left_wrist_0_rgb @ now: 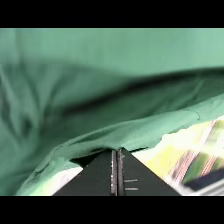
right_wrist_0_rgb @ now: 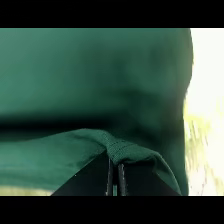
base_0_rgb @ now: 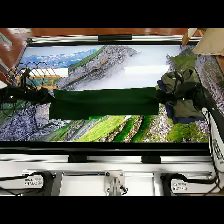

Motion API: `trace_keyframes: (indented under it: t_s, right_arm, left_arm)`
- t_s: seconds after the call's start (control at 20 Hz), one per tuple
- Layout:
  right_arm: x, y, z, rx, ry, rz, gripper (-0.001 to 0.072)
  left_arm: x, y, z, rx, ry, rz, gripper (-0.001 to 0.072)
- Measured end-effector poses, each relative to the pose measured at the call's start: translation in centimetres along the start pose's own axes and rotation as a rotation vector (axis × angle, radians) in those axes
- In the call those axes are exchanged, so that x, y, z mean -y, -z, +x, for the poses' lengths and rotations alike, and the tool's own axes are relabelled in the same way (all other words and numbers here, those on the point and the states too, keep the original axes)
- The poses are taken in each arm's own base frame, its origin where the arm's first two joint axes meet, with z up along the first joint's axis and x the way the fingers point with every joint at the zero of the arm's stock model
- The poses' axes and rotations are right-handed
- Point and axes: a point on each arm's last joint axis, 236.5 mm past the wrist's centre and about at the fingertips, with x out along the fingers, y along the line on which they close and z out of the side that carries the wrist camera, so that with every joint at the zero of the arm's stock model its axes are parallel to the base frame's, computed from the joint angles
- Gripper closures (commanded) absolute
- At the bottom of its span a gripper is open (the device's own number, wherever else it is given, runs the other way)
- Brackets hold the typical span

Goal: Fold the shirts.

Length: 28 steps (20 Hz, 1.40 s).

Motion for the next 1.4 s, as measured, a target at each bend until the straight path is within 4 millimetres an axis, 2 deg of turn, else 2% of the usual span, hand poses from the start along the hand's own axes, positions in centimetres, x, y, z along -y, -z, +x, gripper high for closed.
trace_keyframes:
  t_s: [0.1,0.2,0.3,0.4,0.45,0.5,0.55,0.6,0.65,0.75,0.85,0.95,1.1,1.4]
  right_arm:
    - [-0.2,-2.8,0.6,0.049,-0.001,0.003,0.0623]
    - [-0.2,-4.5,1.7,0.064,-0.003,0.016,0.0622]
    - [0.2,-5.5,2.9,0.074,0.001,0.031,0.0622]
    - [0.8,-5.6,4.2,0.062,0.005,0.051,0.062]
    - [1.0,-5.7,4.6,0.063,0.007,0.055,0.0542]
    - [1.2,-5.6,5.0,0.056,0.009,0.063,0.0297]
    - [1.3,-5.7,5.3,0.056,0.011,0.064,0.0202]
    - [1.3,-5.9,5.3,0.059,0.011,0.06,0.0202]
    - [1.2,-6.0,5.2,0.057,0.009,0.048,0.0201]
    - [1.0,-6.2,4.5,0.053,0.012,-0.002,0.0059]
    - [1.4,-6.6,3.3,0.058,0.039,-0.047,0.006]
    - [2.6,-6.2,2.9,0.028,0.068,-0.048,0.006]
    - [3.8,-5.3,3.5,-0.017,0.062,0.01,0.006]
    - [2.8,-6.3,5.1,0.023,-0.026,0.121,0.006]
  left_arm:
    - [-0.4,-1.7,1.2,0.001,0.023,-0.036,0.0674]
    - [-0.7,-2.9,2.7,-0.002,0.052,-0.072,0.0674]
    - [-1.0,-3.7,4.3,-0.003,0.081,-0.111,0.0674]
    - [-1.4,-4.2,5.7,0.001,0.099,-0.144,0.0674]
    - [-1.7,-4.5,6.1,0.01,0.103,-0.157,0.065]
    - [-1.9,-4.8,6.5,0.017,0.104,-0.166,0.0494]
    - [-2.1,-5.0,6.7,0.024,0.102,-0.171,0.0262]
    - [-2.2,-5.2,6.9,0.028,0.106,-0.179,0.0203]
    - [-2.1,-5.1,7.0,0.026,0.109,-0.179,0.0203]
    - [-1.8,-4.9,6.9,0.013,0.12,-0.179,0.0209]
    - [-1.1,-4.6,6.5,0.001,0.132,-0.157,0.021]
    - [-0.2,-4.4,6.0,-0.005,0.142,-0.12,0.0251]
    - [1.4,-4.3,5.2,-0.002,0.154,-0.067,0.0251]
    - [4.4,-3.5,4.8,-0.02,0.176,0.045,0.0251]
